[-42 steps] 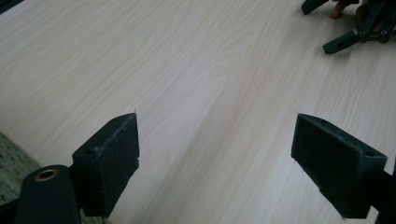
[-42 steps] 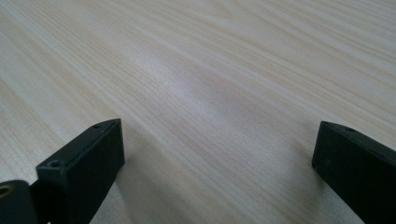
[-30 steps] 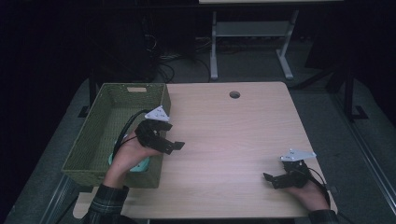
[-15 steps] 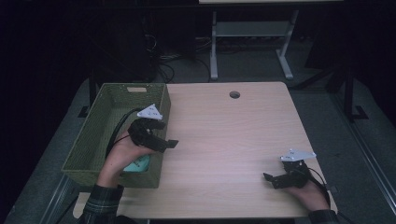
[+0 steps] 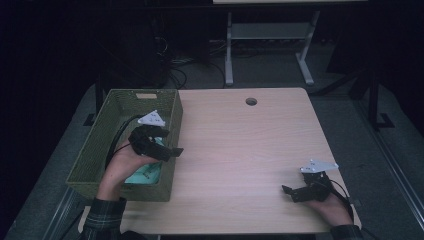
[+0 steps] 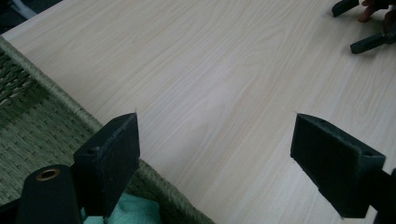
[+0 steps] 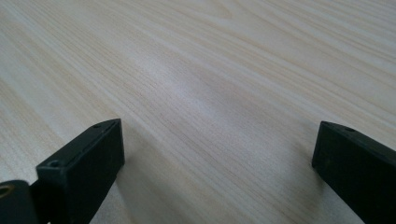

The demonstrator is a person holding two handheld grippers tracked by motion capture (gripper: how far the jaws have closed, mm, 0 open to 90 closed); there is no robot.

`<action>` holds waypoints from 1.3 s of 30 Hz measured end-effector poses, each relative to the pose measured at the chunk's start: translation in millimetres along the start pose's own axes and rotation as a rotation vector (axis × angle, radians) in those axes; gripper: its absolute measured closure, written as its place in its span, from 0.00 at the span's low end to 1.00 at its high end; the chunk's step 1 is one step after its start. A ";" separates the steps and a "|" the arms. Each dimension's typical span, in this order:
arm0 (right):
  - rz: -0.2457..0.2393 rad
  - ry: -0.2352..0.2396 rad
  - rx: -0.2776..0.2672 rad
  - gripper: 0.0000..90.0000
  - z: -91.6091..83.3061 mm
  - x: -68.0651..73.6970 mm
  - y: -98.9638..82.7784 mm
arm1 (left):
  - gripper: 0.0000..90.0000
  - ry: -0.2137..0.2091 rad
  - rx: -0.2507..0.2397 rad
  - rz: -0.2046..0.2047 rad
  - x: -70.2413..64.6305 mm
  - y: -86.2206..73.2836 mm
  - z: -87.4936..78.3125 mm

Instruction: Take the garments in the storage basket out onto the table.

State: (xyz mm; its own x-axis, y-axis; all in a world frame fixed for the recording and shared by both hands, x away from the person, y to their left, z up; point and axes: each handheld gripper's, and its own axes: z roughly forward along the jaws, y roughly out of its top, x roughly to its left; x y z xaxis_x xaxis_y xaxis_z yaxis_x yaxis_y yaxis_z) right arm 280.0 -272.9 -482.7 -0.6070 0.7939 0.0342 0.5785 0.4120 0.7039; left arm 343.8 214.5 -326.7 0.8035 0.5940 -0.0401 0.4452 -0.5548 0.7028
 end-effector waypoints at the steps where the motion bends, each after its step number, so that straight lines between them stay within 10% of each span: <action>1: 0.000 0.000 0.000 0.02 0.1 0.0 0.0 | 0.17 0.003 -0.001 0.002 0.8 -0.4 -0.6; 39: 0.001 0.000 0.000 0.02 0.0 0.0 0.0 | 0.17 0.106 0.007 -0.079 37.2 -34.6 -26.1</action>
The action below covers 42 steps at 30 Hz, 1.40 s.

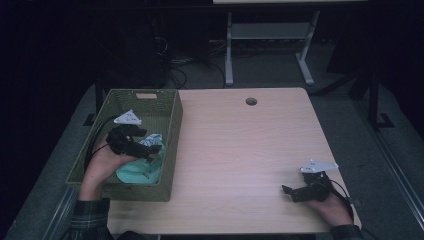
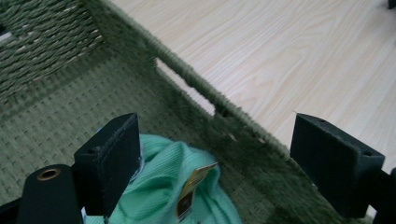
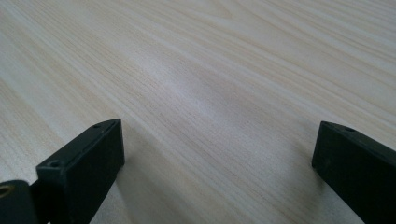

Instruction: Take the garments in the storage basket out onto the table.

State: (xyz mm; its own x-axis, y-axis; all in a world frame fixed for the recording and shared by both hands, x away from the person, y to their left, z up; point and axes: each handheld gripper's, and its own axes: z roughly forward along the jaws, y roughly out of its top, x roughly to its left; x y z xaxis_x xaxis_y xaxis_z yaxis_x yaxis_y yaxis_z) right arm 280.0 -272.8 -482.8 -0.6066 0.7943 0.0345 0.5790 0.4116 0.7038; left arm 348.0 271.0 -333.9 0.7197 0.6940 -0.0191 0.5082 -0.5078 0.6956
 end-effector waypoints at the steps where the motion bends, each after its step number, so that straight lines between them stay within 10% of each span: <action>1: 0.000 0.000 0.000 0.02 0.0 0.0 0.0 | 0.17 0.001 0.005 0.000 1.5 -1.3 0.6; 42: 0.000 0.000 0.001 0.02 -0.1 0.0 0.1 | 0.32 -0.015 0.170 -0.017 24.6 -32.7 59.2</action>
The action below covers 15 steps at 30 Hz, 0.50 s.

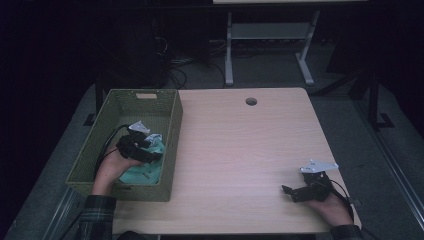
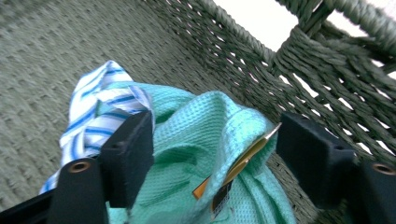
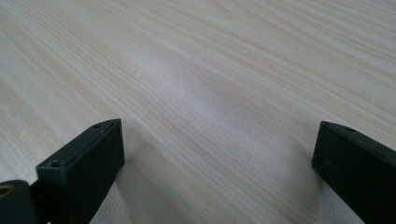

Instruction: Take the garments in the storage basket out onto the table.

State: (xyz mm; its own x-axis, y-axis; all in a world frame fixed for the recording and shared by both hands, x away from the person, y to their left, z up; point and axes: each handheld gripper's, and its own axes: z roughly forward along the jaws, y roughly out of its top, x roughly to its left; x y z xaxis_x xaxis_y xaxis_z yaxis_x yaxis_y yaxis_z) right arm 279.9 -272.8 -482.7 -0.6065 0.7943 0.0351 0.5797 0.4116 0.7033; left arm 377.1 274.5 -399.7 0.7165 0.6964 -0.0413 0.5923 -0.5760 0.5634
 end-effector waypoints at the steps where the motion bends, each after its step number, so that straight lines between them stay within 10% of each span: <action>1: 0.000 0.000 -0.001 0.02 0.1 0.0 -0.1 | 0.33 -0.001 0.008 0.001 0.0 -0.2 1.5; 15: 0.000 0.000 0.000 0.02 0.0 0.0 0.0 | 0.82 -0.026 0.055 -0.026 2.1 -3.6 6.4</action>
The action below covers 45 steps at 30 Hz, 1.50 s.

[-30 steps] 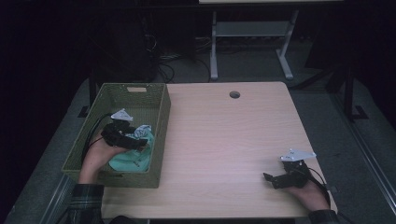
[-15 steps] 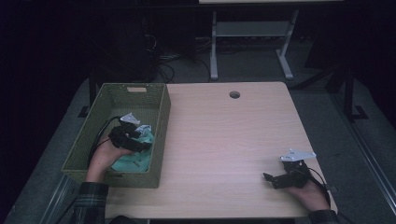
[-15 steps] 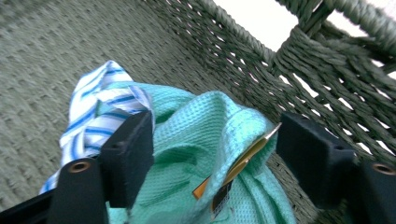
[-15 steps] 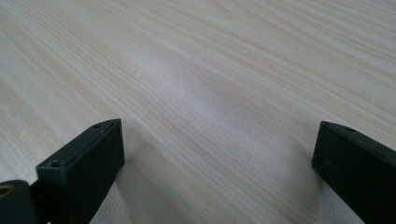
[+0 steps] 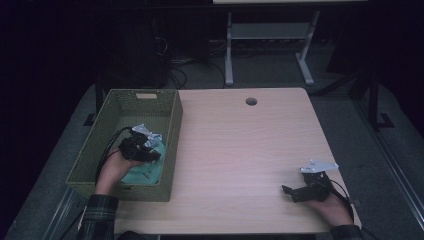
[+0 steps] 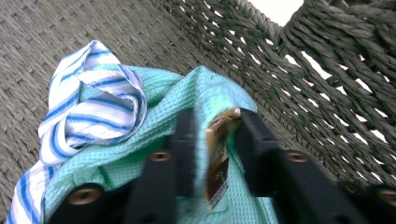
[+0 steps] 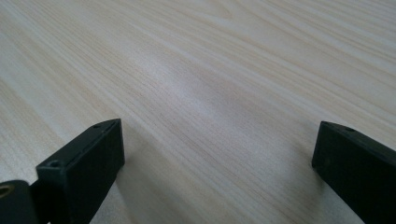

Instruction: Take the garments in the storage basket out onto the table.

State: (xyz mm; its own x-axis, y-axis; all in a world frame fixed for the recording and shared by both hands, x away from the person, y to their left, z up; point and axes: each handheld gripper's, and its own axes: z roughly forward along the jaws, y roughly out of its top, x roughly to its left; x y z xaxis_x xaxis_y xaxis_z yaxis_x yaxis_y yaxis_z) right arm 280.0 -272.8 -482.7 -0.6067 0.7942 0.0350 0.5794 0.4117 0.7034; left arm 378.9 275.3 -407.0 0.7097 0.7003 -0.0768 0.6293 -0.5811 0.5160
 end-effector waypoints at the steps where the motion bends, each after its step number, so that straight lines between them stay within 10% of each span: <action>1: 0.000 0.000 -0.001 0.02 0.1 0.0 0.0 | 0.85 -0.001 -0.002 -0.004 0.5 0.1 -0.4; 10: 0.000 0.000 0.000 0.02 0.0 0.0 0.0 | 0.95 -0.016 -0.010 -0.038 1.5 0.7 -7.0; 45: 0.000 0.000 0.000 0.02 0.1 0.0 -0.1 | 0.95 -0.005 -0.320 -0.088 12.9 -4.5 -86.9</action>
State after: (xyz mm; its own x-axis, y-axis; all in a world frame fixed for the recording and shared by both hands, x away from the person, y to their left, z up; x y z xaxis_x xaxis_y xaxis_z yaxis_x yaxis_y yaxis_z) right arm 280.0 -272.8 -482.8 -0.6065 0.7943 0.0350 0.5793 0.4113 0.7038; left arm 357.7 322.9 -336.2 0.6594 0.7392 -0.1370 0.5575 -0.3586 0.7488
